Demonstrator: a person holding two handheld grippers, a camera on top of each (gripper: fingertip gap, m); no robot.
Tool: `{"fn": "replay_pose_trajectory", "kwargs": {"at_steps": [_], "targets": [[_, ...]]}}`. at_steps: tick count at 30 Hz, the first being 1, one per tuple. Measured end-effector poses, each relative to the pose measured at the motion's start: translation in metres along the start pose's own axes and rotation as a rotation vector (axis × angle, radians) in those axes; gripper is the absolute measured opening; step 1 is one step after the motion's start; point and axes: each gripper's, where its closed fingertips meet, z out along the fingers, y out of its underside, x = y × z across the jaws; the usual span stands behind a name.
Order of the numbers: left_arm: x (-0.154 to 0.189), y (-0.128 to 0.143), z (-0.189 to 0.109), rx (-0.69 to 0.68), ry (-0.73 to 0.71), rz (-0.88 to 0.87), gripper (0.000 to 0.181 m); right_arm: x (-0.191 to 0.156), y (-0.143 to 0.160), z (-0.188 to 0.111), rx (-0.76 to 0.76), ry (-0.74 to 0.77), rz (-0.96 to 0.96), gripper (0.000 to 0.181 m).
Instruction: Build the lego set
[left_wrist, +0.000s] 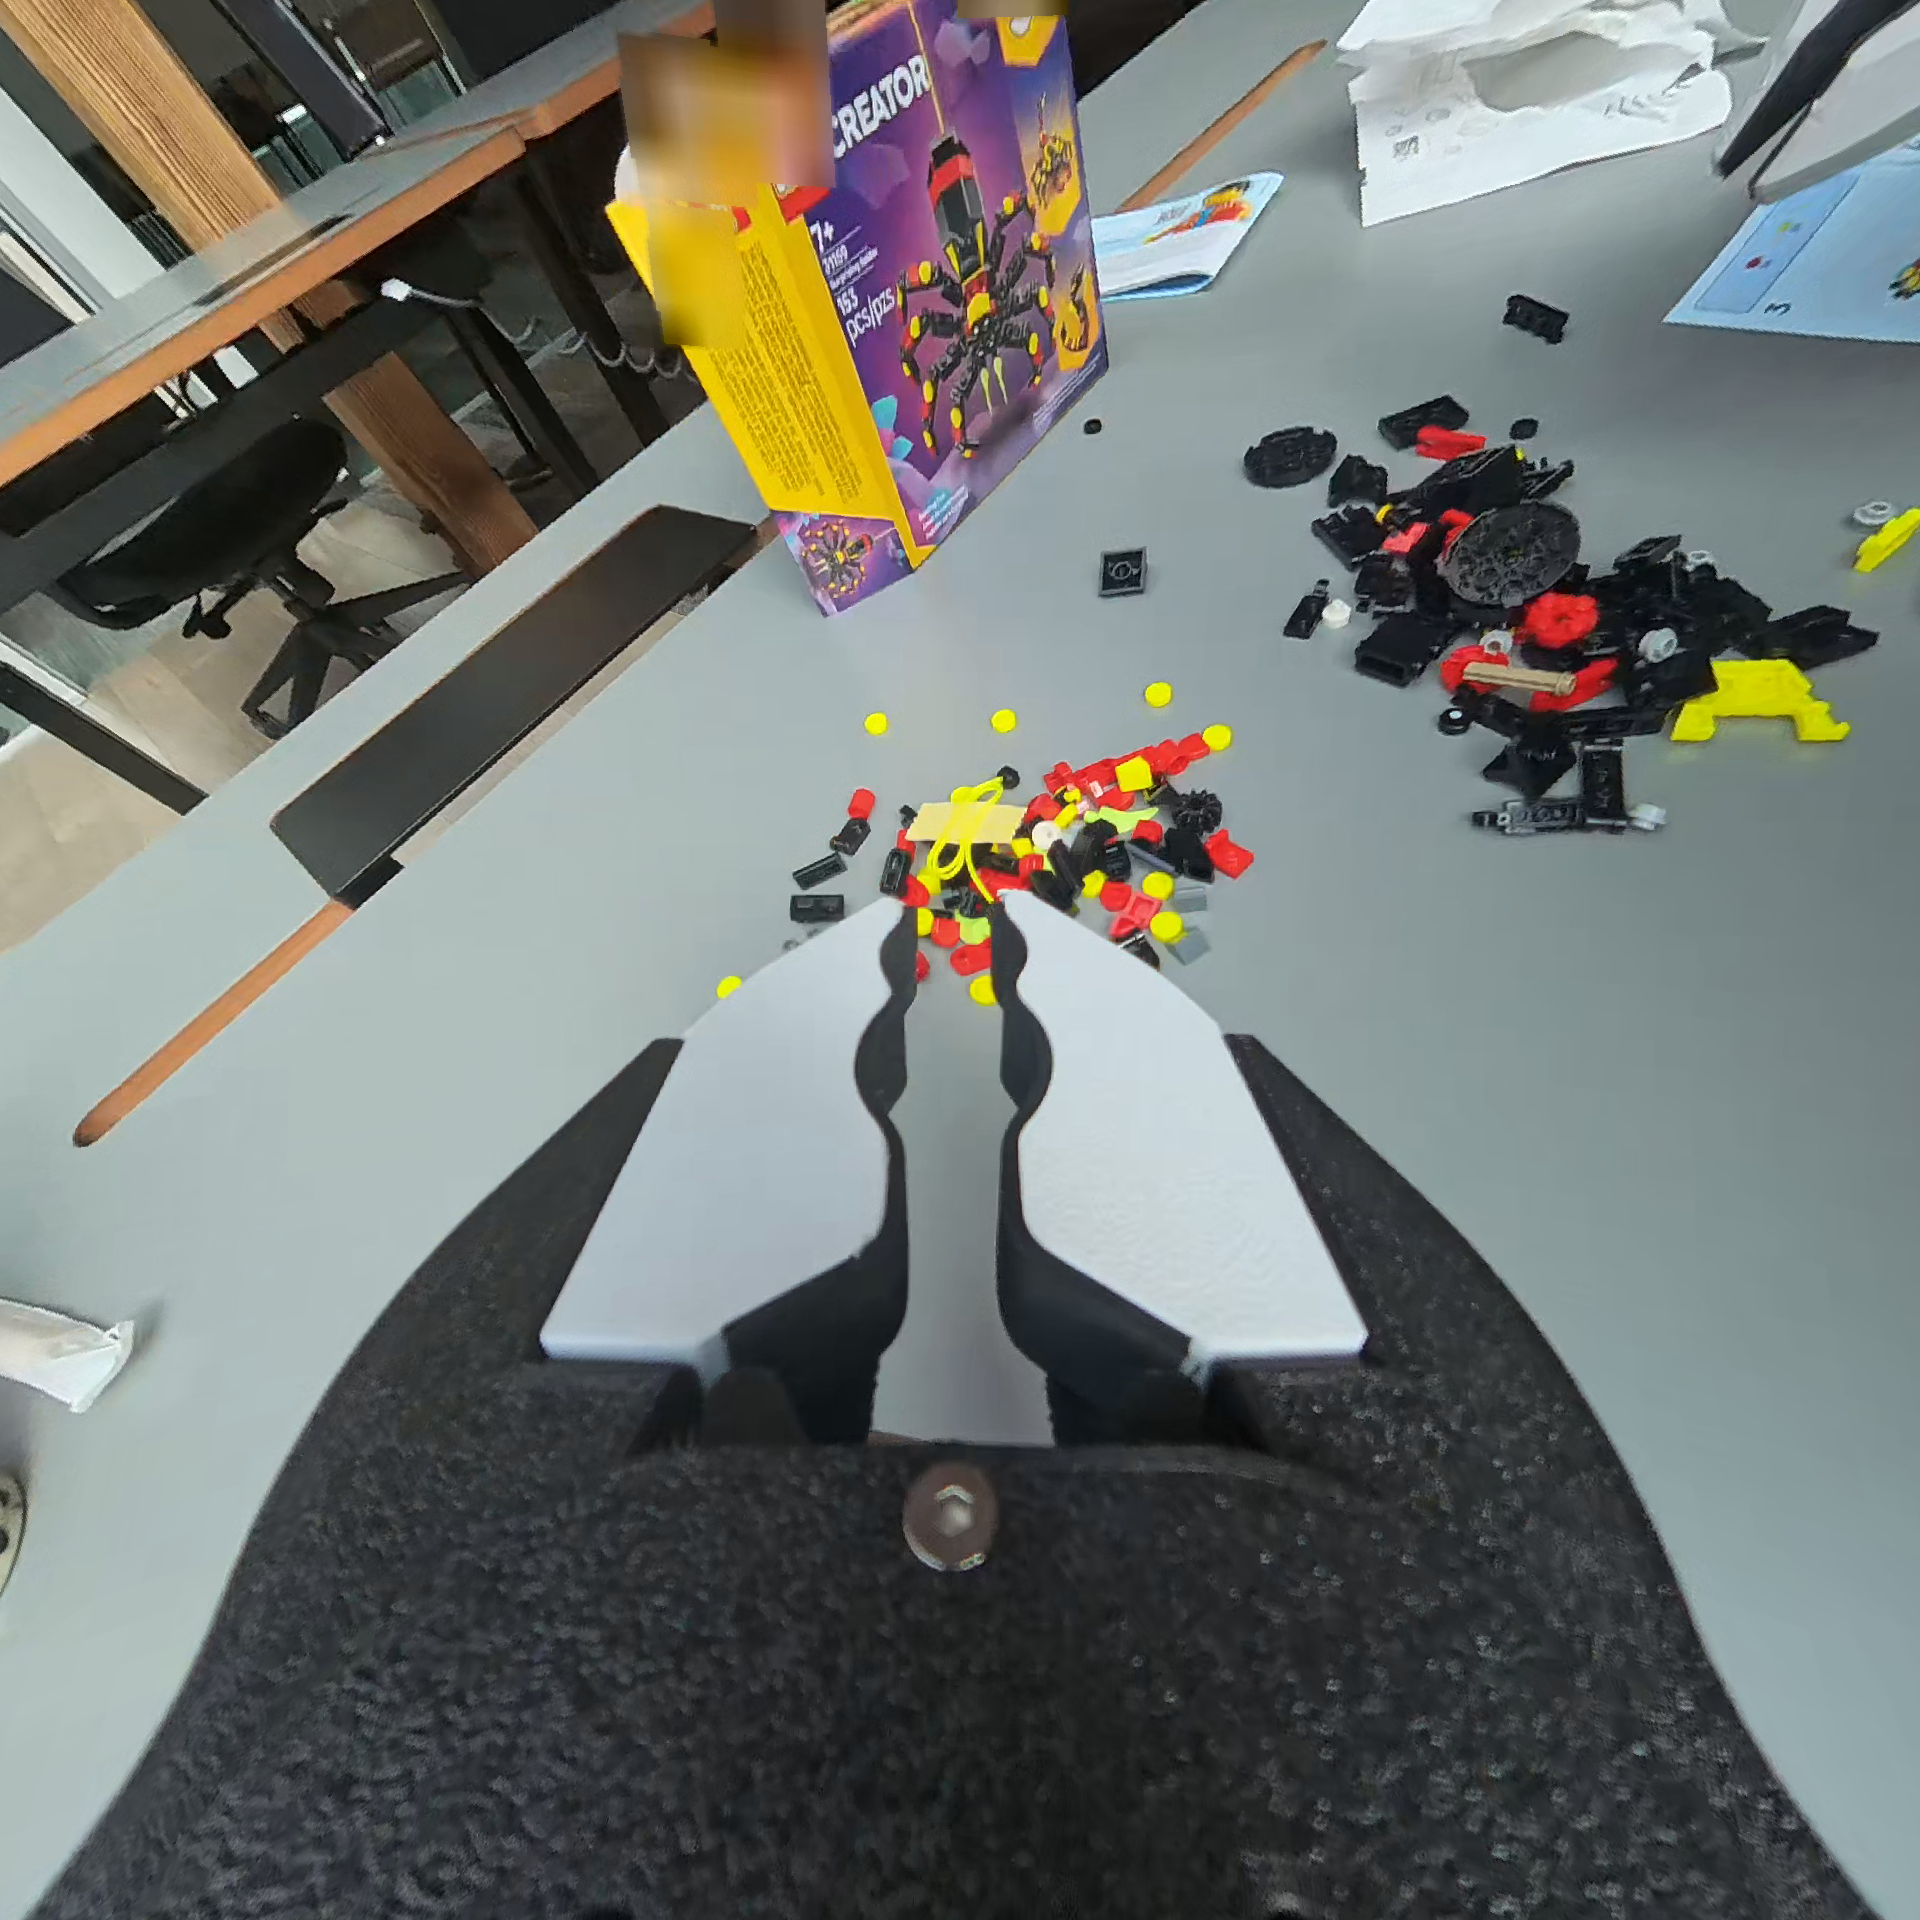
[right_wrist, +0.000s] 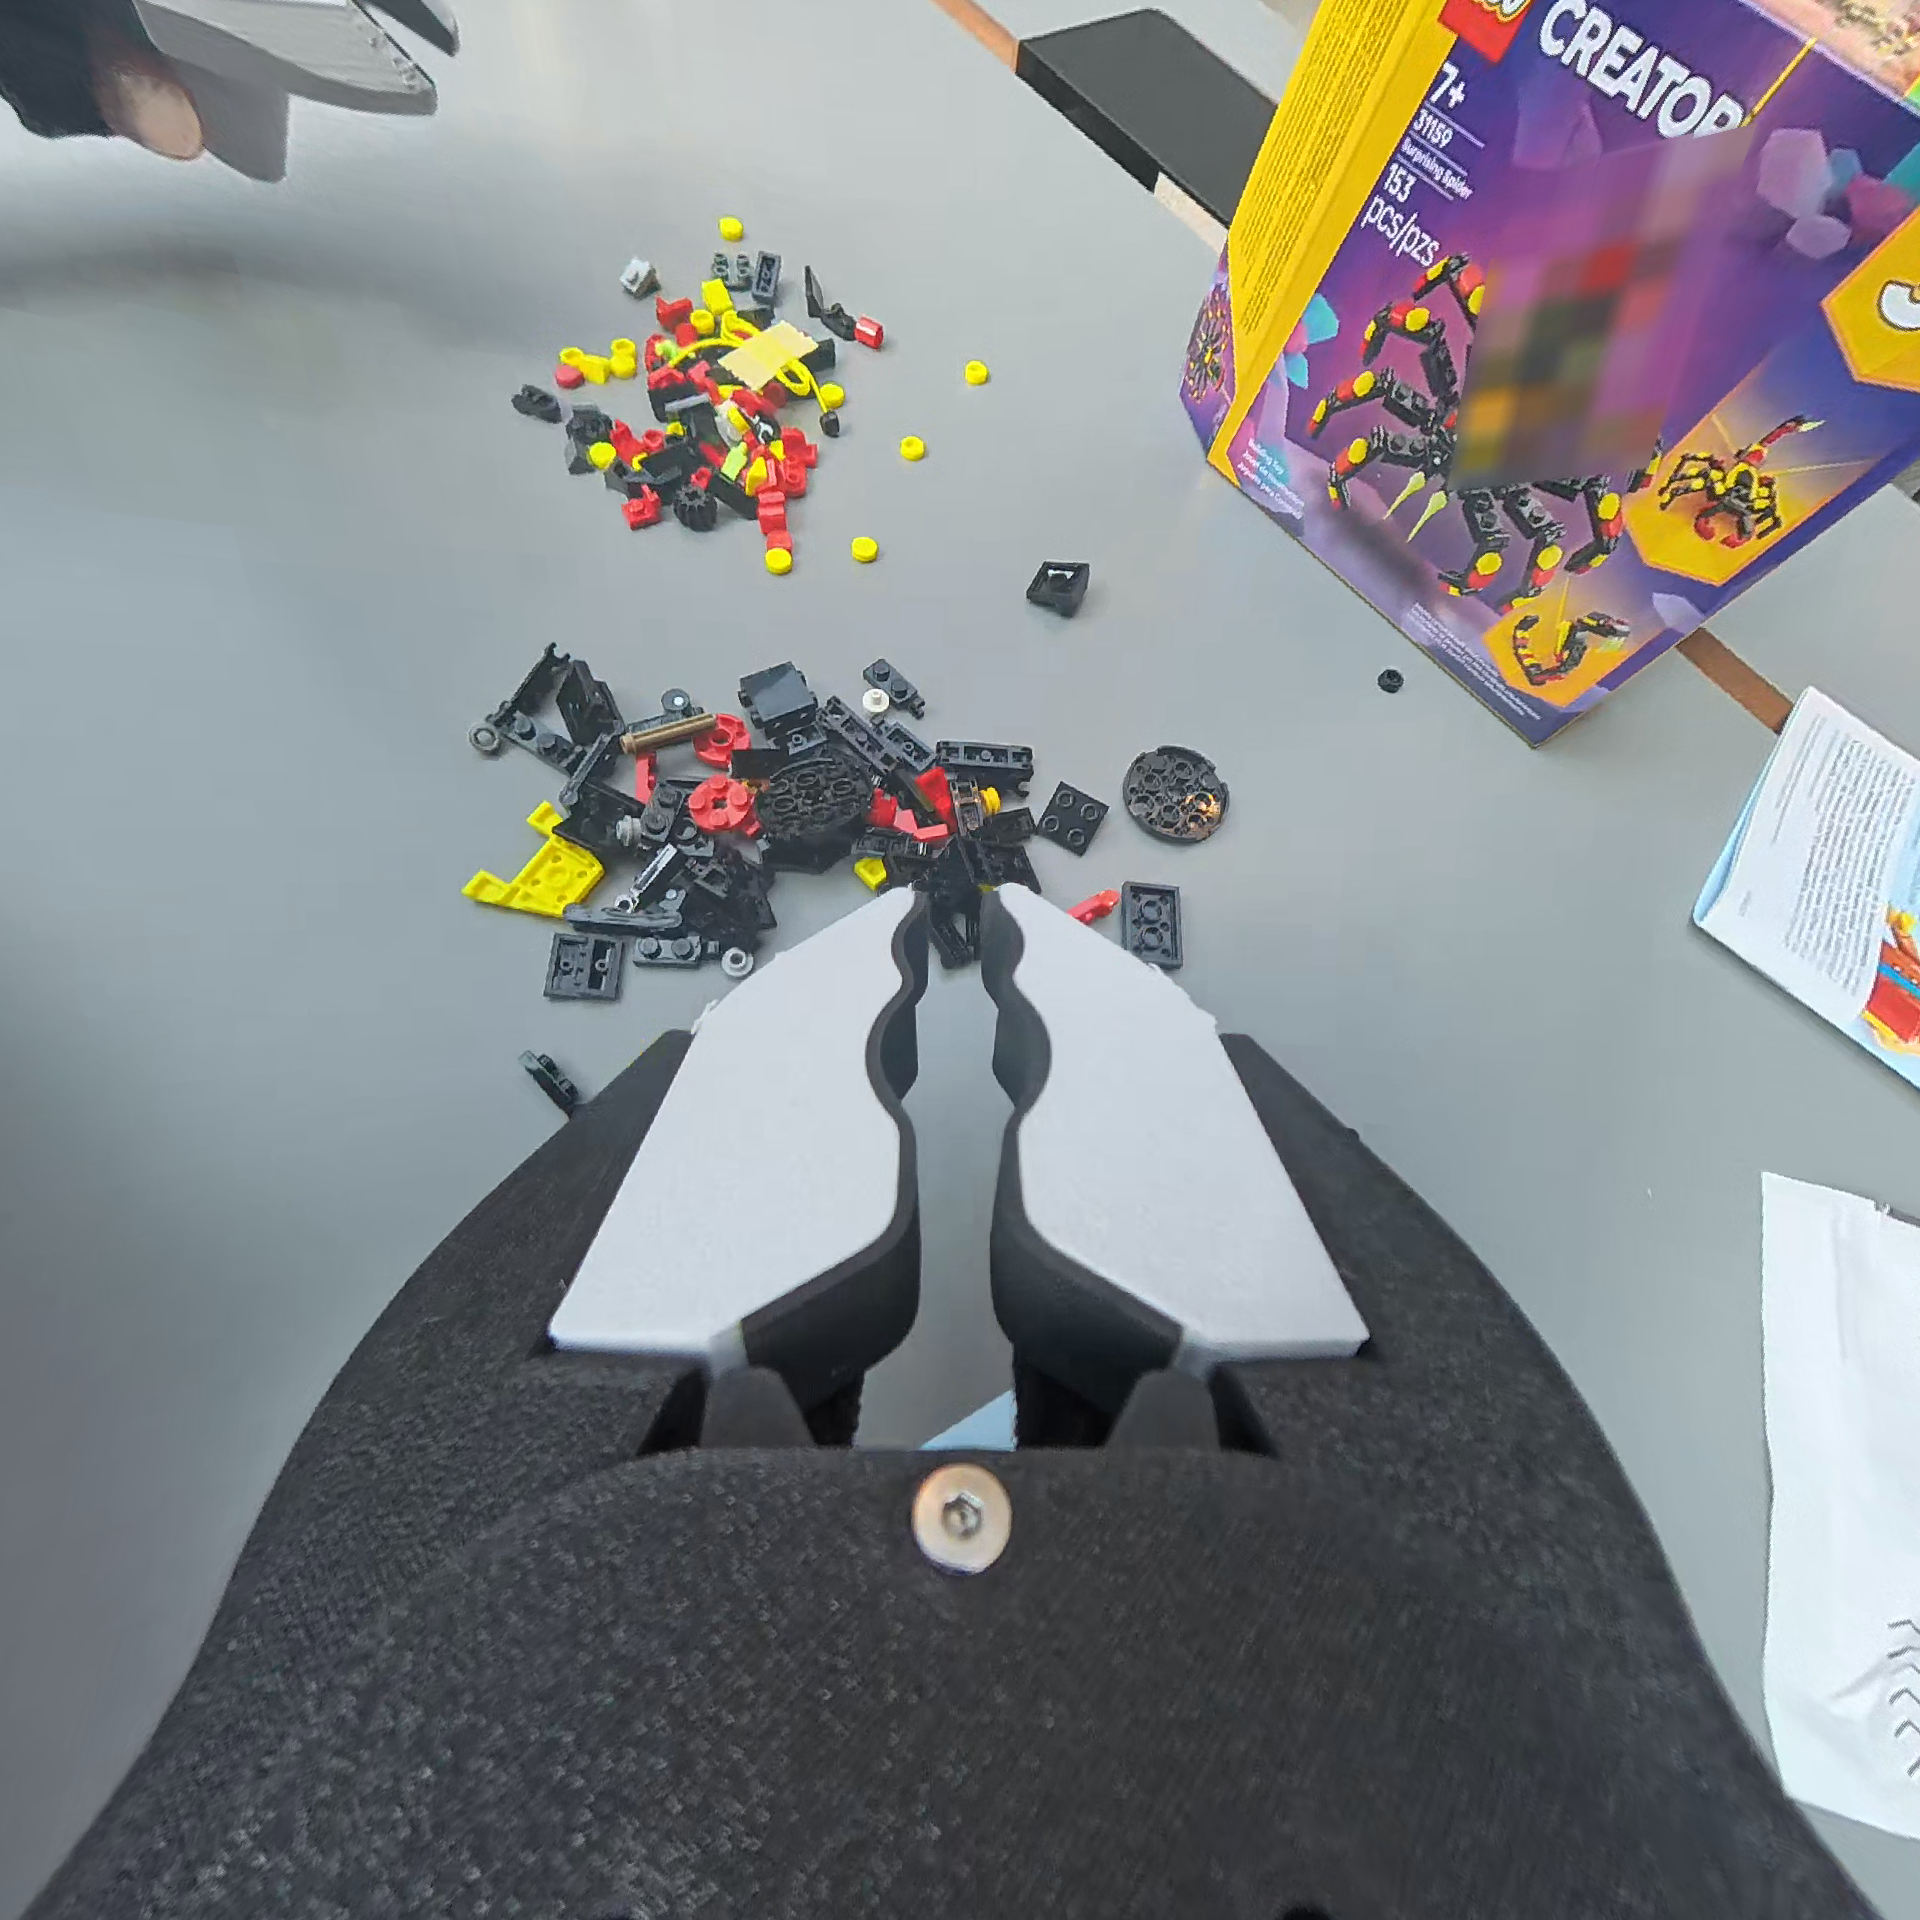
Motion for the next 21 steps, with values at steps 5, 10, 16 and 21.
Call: {"fn": "replay_pose_trajectory", "kwargs": {"at_steps": [5,10,16,21], "targets": [[-0.004,0.037,0.007,-0.188,0.11,-0.031,0.001,-0.004,-0.015,0.016,0.064,0.004,-0.01,0.009],[0.006,0.048,0.024,-0.247,0.213,0.039,0.004,-0.008,-0.005,0.025,0.025,-0.013,-0.014,0.009],[-0.018,0.022,0.03,-0.059,0.04,0.006,0.007,-0.006,-0.041,0.05,0.015,-0.09,-0.114,0.01],[-0.021,0.012,0.023,0.047,-0.042,0.057,0.007,-0.014,-0.052,0.129,-0.109,-0.25,-0.234,0.01]]}}
